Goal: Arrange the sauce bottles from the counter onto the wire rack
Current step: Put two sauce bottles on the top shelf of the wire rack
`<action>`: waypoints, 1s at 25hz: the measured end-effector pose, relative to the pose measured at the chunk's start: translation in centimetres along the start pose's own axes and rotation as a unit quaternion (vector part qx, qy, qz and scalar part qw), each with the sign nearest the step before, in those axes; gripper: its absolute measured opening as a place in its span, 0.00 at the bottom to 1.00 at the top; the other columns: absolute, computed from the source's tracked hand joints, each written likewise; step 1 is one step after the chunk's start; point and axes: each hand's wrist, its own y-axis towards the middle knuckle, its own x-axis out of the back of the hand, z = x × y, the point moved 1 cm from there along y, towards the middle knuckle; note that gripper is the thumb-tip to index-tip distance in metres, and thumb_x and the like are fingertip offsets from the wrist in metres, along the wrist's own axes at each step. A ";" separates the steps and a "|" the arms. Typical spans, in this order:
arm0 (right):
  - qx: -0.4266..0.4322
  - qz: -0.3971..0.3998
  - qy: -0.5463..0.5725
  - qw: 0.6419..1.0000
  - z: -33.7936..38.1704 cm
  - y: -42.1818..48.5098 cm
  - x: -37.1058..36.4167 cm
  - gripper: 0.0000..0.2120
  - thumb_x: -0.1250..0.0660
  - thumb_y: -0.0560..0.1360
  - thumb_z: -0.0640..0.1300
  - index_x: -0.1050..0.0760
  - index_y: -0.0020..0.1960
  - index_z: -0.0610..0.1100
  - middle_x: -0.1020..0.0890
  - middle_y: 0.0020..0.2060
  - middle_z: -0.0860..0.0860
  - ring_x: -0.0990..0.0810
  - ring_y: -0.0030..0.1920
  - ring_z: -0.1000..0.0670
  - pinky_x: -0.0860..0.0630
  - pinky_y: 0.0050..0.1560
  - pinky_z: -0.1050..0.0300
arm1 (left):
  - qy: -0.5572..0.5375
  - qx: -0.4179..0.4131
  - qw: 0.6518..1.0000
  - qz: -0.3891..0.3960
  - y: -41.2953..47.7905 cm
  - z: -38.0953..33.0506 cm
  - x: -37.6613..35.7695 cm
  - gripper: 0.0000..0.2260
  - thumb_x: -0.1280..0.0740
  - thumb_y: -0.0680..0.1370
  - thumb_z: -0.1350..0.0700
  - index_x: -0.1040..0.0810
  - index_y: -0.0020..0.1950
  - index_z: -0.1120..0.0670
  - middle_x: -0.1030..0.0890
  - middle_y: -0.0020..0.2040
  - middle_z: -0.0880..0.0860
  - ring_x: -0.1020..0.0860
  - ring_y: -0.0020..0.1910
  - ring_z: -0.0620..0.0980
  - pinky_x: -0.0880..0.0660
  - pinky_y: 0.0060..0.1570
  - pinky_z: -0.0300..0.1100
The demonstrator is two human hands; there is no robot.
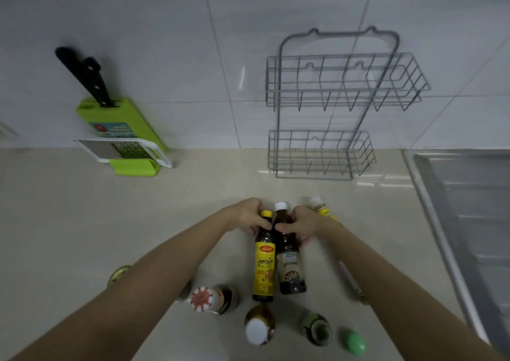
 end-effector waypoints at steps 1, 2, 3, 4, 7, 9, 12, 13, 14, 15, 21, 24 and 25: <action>-0.002 -0.001 0.032 0.999 -0.2 -0.1 0.0 0.23 0.27 0.71 0.53 0.30 0.56 0.38 0.23 0.44 0.48 0.18 0.46 0.45 0.21 0.32 0.54 | -0.031 -0.006 0.999 0.001 -0.3 0.0 0.1 0.09 0.29 0.75 0.62 0.28 0.47 0.56 0.20 0.43 0.57 0.19 0.38 0.53 0.20 0.39 0.43; -0.002 -0.007 0.062 0.998 -0.2 -0.3 -0.1 0.23 0.28 0.71 0.52 0.32 0.57 0.40 0.23 0.46 0.49 0.19 0.50 0.43 0.20 0.33 0.52 | -0.059 -0.013 0.998 -0.006 -0.6 0.0 0.2 0.08 0.30 0.76 0.62 0.29 0.48 0.56 0.21 0.42 0.55 0.19 0.36 0.51 0.20 0.36 0.42; 0.002 -0.019 0.082 0.996 0.0 -0.5 0.0 0.22 0.28 0.72 0.52 0.33 0.57 0.41 0.24 0.47 0.50 0.19 0.52 0.42 0.20 0.34 0.51 | -0.079 -0.023 0.996 -0.021 -0.9 -0.1 0.5 0.09 0.31 0.77 0.62 0.30 0.51 0.57 0.22 0.42 0.53 0.20 0.35 0.50 0.20 0.35 0.41; 0.009 -0.034 0.096 0.995 0.3 -0.8 0.1 0.20 0.29 0.73 0.51 0.33 0.55 0.43 0.24 0.46 0.50 0.19 0.51 0.43 0.19 0.35 0.50 | -0.098 -0.032 0.994 -0.037 -1.2 -0.3 0.8 0.09 0.32 0.78 0.62 0.32 0.53 0.58 0.22 0.42 0.53 0.21 0.34 0.50 0.21 0.36 0.42; 0.084 -0.125 0.089 0.985 1.9 -2.7 0.4 0.16 0.30 0.74 0.49 0.33 0.53 0.43 0.24 0.49 0.47 0.21 0.50 0.44 0.20 0.41 0.46 | -0.115 -0.091 0.986 -0.083 -3.1 -1.4 1.7 0.08 0.33 0.79 0.63 0.30 0.55 0.60 0.22 0.42 0.55 0.21 0.36 0.49 0.21 0.38 0.40; 0.130 -0.193 0.064 0.971 3.6 -4.4 1.2 0.18 0.31 0.75 0.48 0.32 0.58 0.41 0.22 0.53 0.43 0.21 0.53 0.42 0.21 0.50 0.42 | -0.090 -0.134 0.980 -0.113 -4.7 -2.7 2.8 0.09 0.34 0.79 0.62 0.27 0.57 0.63 0.20 0.44 0.57 0.20 0.38 0.49 0.20 0.38 0.38; 0.201 -0.271 0.061 0.939 6.8 -8.0 3.5 0.21 0.32 0.75 0.49 0.31 0.63 0.41 0.22 0.57 0.44 0.22 0.54 0.45 0.21 0.50 0.45 | -0.055 -0.206 0.959 -0.186 -8.5 -6.3 5.6 0.13 0.34 0.79 0.61 0.26 0.62 0.63 0.18 0.49 0.61 0.19 0.44 0.52 0.20 0.43 0.40; 0.231 -0.290 0.059 0.927 8.5 -9.6 4.7 0.20 0.32 0.75 0.49 0.31 0.62 0.41 0.22 0.56 0.45 0.23 0.52 0.47 0.22 0.46 0.53 | -0.050 -0.235 0.949 -0.205 -10.3 -8.1 6.9 0.13 0.34 0.79 0.61 0.26 0.63 0.63 0.18 0.50 0.62 0.18 0.46 0.53 0.20 0.45 0.42; 0.255 -0.304 0.058 0.916 10.1 -10.9 6.1 0.19 0.32 0.75 0.49 0.31 0.61 0.42 0.22 0.54 0.46 0.23 0.50 0.49 0.25 0.42 0.58 | -0.048 -0.259 0.940 -0.217 -11.8 -9.9 8.2 0.14 0.35 0.80 0.61 0.27 0.64 0.63 0.18 0.51 0.63 0.18 0.48 0.55 0.21 0.48 0.44; 0.276 -0.320 0.059 0.904 11.9 -12.3 7.6 0.18 0.31 0.75 0.49 0.30 0.60 0.43 0.23 0.53 0.48 0.24 0.50 0.50 0.27 0.42 0.60 | -0.042 -0.283 0.930 -0.231 -13.3 -11.8 9.5 0.14 0.35 0.80 0.61 0.27 0.65 0.62 0.18 0.53 0.63 0.18 0.49 0.56 0.21 0.50 0.45; 0.369 -0.423 0.114 0.820 20.7 -19.6 15.4 0.19 0.31 0.75 0.47 0.31 0.62 0.42 0.22 0.57 0.44 0.22 0.57 0.43 0.23 0.58 0.42 | -0.045 -0.400 0.853 -0.333 -20.3 -21.2 15.1 0.14 0.34 0.79 0.61 0.28 0.64 0.61 0.19 0.57 0.64 0.18 0.52 0.56 0.19 0.49 0.38; 0.396 -0.448 0.127 0.791 22.9 -20.1 17.6 0.19 0.32 0.75 0.45 0.33 0.63 0.43 0.23 0.59 0.45 0.21 0.57 0.42 0.23 0.59 0.43 | -0.043 -0.418 0.831 -0.364 -20.6 -23.7 16.3 0.13 0.34 0.79 0.59 0.28 0.63 0.58 0.19 0.58 0.61 0.18 0.55 0.57 0.21 0.59 0.49; 0.401 -0.451 0.129 0.787 23.2 -19.7 18.0 0.19 0.32 0.75 0.44 0.33 0.63 0.43 0.23 0.59 0.46 0.21 0.57 0.42 0.23 0.59 0.42 | -0.038 -0.423 0.826 -0.371 -20.1 -24.1 16.5 0.13 0.34 0.79 0.58 0.28 0.63 0.57 0.19 0.58 0.60 0.19 0.56 0.56 0.22 0.60 0.50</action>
